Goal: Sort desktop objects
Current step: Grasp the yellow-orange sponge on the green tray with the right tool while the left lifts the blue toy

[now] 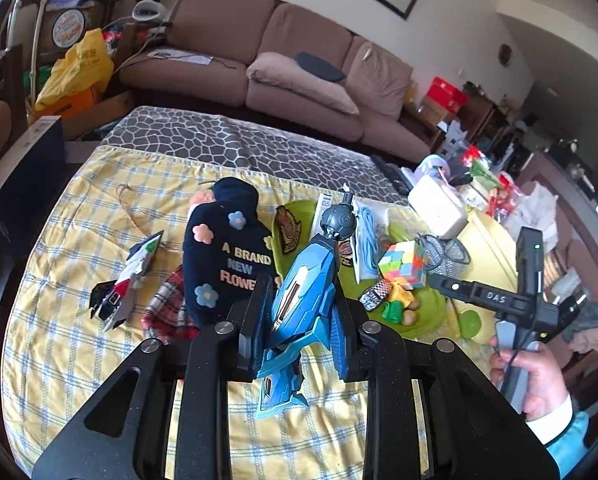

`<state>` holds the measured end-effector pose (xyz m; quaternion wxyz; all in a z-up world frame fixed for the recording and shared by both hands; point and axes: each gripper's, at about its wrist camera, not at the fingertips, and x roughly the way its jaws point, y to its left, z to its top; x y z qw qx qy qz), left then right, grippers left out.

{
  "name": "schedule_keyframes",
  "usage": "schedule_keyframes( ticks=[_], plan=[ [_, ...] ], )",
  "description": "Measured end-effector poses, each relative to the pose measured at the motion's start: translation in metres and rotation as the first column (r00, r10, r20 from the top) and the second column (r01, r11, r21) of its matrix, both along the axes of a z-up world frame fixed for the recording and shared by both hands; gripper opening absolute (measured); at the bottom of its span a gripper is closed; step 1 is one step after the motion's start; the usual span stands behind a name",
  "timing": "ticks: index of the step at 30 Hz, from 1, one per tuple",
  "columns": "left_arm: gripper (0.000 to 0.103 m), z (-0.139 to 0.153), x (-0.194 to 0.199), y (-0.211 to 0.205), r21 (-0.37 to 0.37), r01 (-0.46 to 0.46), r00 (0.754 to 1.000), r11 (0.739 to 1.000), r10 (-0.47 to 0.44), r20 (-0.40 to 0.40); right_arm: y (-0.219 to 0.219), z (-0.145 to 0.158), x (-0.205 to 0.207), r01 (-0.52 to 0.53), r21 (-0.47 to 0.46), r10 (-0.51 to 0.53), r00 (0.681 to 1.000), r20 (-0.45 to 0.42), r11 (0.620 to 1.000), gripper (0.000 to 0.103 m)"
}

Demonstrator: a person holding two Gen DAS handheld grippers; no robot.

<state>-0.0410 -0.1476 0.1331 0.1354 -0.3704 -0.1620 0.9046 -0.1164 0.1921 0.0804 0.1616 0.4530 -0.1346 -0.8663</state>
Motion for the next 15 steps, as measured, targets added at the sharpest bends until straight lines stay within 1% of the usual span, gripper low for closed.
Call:
schedule_keyframes(
  ticks=[1, 4, 9, 12, 13, 14, 15],
  plan=[
    [0.024, 0.000, -0.001, 0.004, 0.006, 0.008, 1.000, 1.000, -0.008, 0.003, -0.002, -0.005, -0.001, -0.007, 0.009, 0.007, 1.000, 0.015, 1.000, 0.067],
    [0.024, -0.004, -0.004, 0.014, 0.017, 0.018, 1.000, 1.000, -0.018, 0.012, -0.008, -0.018, -0.005, -0.012, 0.051, 0.010, 0.999, 0.039, 0.999, 0.067],
    [0.024, -0.005, -0.006, 0.022, 0.031, 0.028, 0.999, 0.999, -0.029, 0.015, -0.018, -0.029, -0.011, -0.010, 0.131, 0.003, 0.999, 0.049, 0.991, 0.067],
    [0.024, -0.007, -0.008, 0.022, 0.036, 0.031, 0.999, 0.999, -0.032, 0.022, -0.025, -0.037, -0.017, -0.016, 0.206, 0.006, 0.999, 0.049, 0.978, 0.067],
    [0.024, -0.007, -0.009, 0.022, 0.035, 0.030, 0.999, 0.999, -0.031, 0.024, -0.027, -0.041, -0.020, -0.019, 0.229, 0.008, 0.999, 0.053, 0.973, 0.066],
    [0.024, -0.008, -0.009, 0.022, 0.035, 0.031, 0.999, 0.999, -0.032, 0.026, -0.029, -0.044, -0.022, -0.025, 0.248, 0.011, 0.998, 0.056, 0.968, 0.062],
    [0.024, -0.009, -0.009, 0.022, 0.036, 0.031, 0.999, 0.999, -0.032, 0.027, -0.032, -0.045, -0.024, -0.030, 0.267, 0.016, 0.998, 0.055, 0.963, 0.062]
  ],
)
